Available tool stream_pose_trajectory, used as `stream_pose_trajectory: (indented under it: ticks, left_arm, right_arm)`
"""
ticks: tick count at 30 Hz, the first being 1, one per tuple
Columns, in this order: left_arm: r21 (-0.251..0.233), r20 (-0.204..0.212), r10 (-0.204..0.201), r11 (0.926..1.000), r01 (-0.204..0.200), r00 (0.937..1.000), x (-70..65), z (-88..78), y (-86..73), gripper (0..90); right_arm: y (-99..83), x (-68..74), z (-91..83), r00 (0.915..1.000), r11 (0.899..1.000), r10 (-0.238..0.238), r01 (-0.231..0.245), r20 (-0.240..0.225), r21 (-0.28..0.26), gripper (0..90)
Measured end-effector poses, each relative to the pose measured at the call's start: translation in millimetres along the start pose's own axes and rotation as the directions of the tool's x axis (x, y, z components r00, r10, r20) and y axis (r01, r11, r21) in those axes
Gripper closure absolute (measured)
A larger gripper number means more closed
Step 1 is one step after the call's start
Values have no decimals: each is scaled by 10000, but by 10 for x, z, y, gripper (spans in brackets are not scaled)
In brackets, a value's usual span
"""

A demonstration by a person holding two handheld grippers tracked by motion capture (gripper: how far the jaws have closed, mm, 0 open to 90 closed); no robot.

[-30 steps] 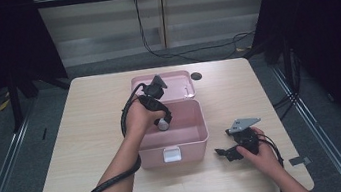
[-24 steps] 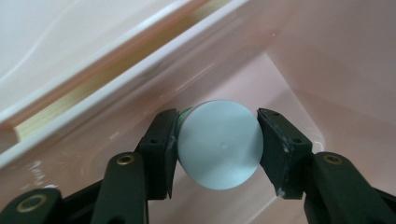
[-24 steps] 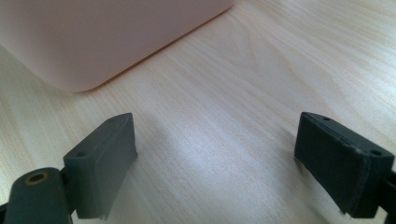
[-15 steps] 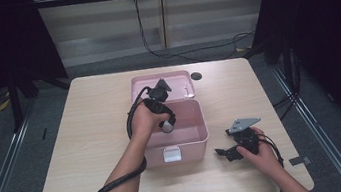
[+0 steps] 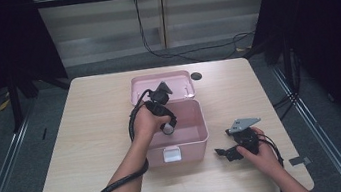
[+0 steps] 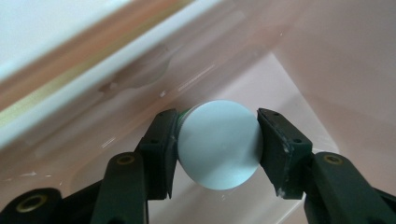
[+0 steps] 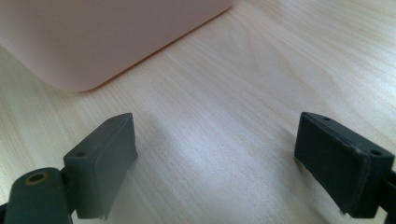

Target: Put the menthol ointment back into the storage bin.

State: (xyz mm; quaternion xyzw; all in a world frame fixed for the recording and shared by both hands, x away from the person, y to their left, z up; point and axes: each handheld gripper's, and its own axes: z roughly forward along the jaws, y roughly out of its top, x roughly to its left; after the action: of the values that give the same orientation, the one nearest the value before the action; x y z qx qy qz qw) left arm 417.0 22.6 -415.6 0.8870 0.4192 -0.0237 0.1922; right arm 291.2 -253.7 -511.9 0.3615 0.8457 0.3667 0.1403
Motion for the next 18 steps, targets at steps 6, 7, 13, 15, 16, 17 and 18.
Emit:
stream_pose_trajectory:
  ticks: [6,7,13,15,16,17,18]
  left_arm:
    - [13,-36,74,10000,-74,10000,12,62,-13,498]
    - [-16,-38,94,10000,-94,9999,13,71,-15,498]
    - [1,-74,91,10000,-91,9999,21,105,-24,498]
    - [-14,-90,73,10000,-73,9999,23,111,-26,498]
    - [-40,-118,84,10000,-84,9999,23,116,-28,497]
    - [-19,-145,106,9999,-106,9998,22,120,-28,497]
    - [-15,-138,102,9999,-102,9999,25,124,-27,497]
  right_arm:
    - [0,1,-1,10000,10000,13,-13,1,6,117]
    - [0,0,0,10000,10000,7,-7,2,3,117]
    - [0,0,0,10000,10000,5,-5,8,5,117]
    - [0,0,0,10000,10000,-5,5,3,-1,117]
    - [0,0,0,10000,10000,9,-9,-13,-3,117]
    - [0,0,0,10000,10000,-5,5,3,-1,117]
    - [0,0,0,10000,10000,-2,2,1,-1,117]
